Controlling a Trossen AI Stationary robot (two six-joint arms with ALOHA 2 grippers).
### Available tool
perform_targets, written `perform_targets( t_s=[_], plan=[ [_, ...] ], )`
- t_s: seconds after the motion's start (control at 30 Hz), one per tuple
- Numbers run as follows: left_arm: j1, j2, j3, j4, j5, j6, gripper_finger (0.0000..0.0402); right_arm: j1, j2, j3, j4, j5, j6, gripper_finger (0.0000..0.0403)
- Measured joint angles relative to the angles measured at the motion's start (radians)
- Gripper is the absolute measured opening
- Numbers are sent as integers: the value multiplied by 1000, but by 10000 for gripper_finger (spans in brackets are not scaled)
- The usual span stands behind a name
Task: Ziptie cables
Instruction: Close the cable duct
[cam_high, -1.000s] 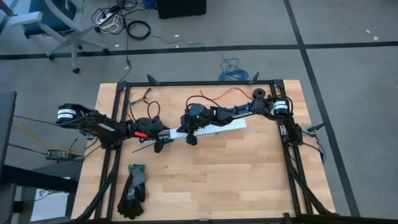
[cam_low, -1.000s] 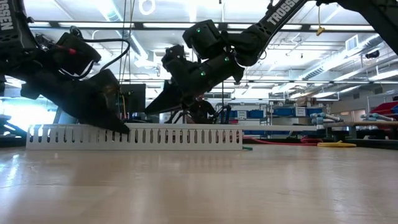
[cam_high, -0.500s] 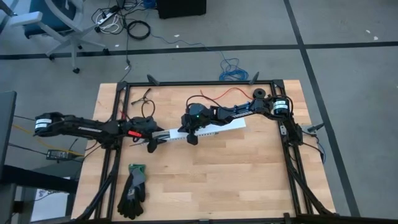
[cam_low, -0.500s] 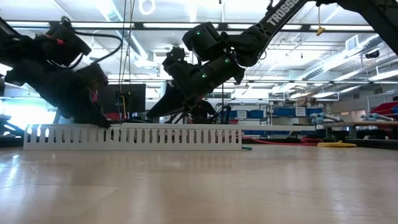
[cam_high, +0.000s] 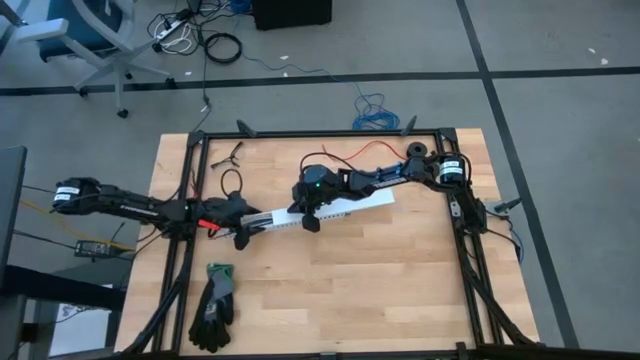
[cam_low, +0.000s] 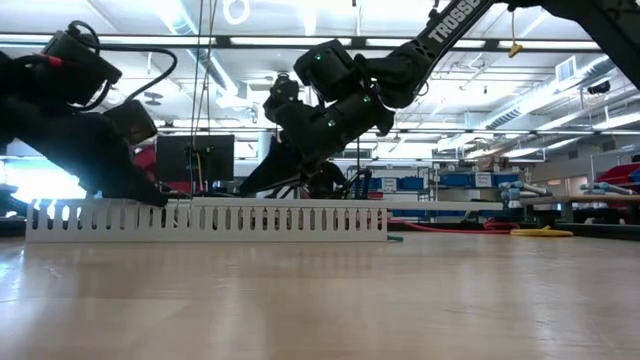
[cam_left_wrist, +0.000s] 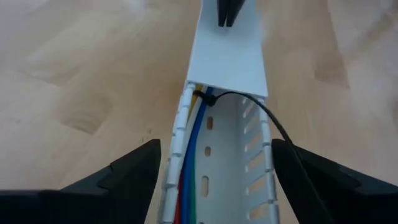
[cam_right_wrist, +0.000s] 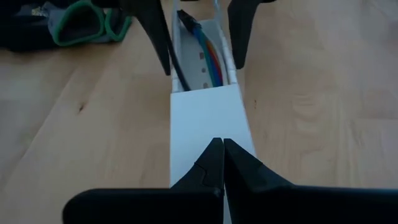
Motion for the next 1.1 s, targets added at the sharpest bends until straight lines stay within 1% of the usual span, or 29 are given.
perform_targets(
  t_s=[0.07, 0.33, 0.43, 0.67, 0.77, 0.9, 1.1],
  plan=[
    [-8, 5, 0, 4, -24, 12, 314, -4, 0, 0, 3, -2, 8, 0],
    [-9, 70, 0, 19, -64, 192, 314, -4, 0, 0, 58, -5, 15, 0],
    [-9, 97, 0, 42, -79, 217, 314, -3, 0, 0, 59, -8, 15, 0],
    [-9, 134, 0, 168, -80, 278, 314, -3, 0, 0, 60, -12, 15, 0],
    [-9, 153, 0, 175, -79, 292, 312, -3, 0, 0, 60, -33, 15, 0],
    [-9, 180, 0, 177, -79, 288, 298, -3, 0, 0, 60, -37, 16, 0],
    [-9, 201, 0, 198, -76, 286, 263, -3, 0, 0, 60, -48, 16, 0]
  ],
)
